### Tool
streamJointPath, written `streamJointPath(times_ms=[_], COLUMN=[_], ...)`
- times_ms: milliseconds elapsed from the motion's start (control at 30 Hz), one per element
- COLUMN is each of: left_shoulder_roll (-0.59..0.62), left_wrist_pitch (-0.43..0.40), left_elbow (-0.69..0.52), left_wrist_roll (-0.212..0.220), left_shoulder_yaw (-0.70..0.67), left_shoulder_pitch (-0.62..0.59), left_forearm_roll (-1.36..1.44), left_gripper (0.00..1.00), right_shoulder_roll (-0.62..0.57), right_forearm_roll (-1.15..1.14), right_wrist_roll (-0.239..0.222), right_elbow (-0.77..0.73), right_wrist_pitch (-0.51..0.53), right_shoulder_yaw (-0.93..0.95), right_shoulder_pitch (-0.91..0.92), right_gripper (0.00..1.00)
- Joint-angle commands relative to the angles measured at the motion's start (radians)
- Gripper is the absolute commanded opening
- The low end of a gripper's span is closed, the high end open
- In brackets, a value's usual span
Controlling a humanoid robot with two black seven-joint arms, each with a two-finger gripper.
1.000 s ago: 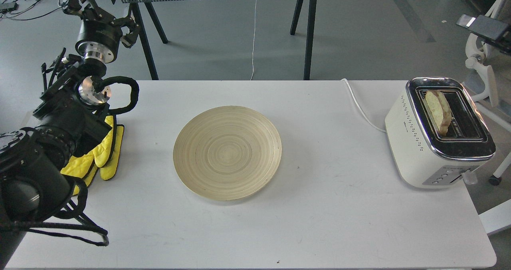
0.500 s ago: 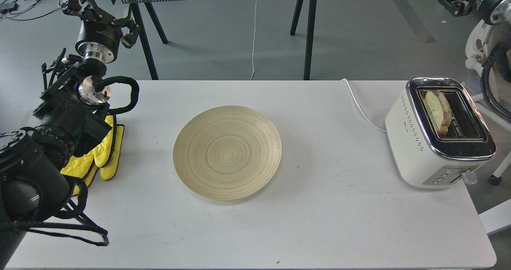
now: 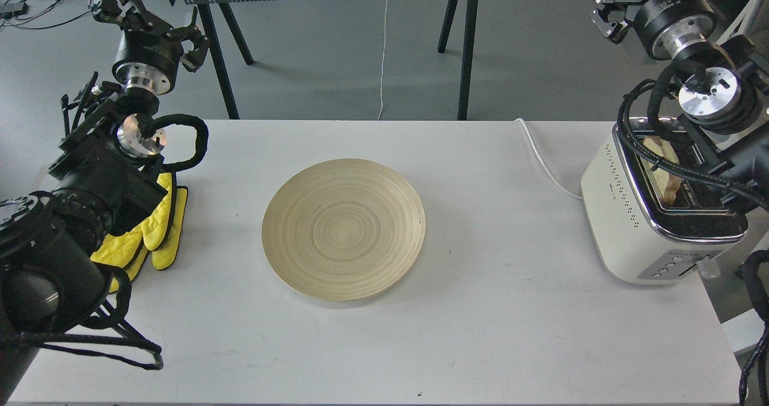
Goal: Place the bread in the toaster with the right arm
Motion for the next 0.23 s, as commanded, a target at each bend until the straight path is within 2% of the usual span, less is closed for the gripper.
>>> streamJointPath(times_ms=[0, 200], left_shoulder_roll=[-0.001, 0.001], left_wrist_pitch=[0.000, 0.000], left_elbow=[0.000, 0.000], left_wrist_roll=[0.000, 0.000], left_shoulder_yaw=[0.000, 0.000], left_shoulder_pitch=[0.000, 0.000], left_forearm_roll=[0.000, 0.000], left_gripper=[1.00, 1.00], right_shoulder_roll=[0.024, 0.045], right_forearm_roll=[0.000, -0.002], right_wrist_roll=[0.002, 0.010], right_elbow=[-0.041, -0.089], right_wrist_pitch=[0.006, 0.020], right_shoulder_yaw=[0.034, 0.023], right_shoulder_pitch=[-0.007, -0.017], right_gripper=[0.99, 0.99])
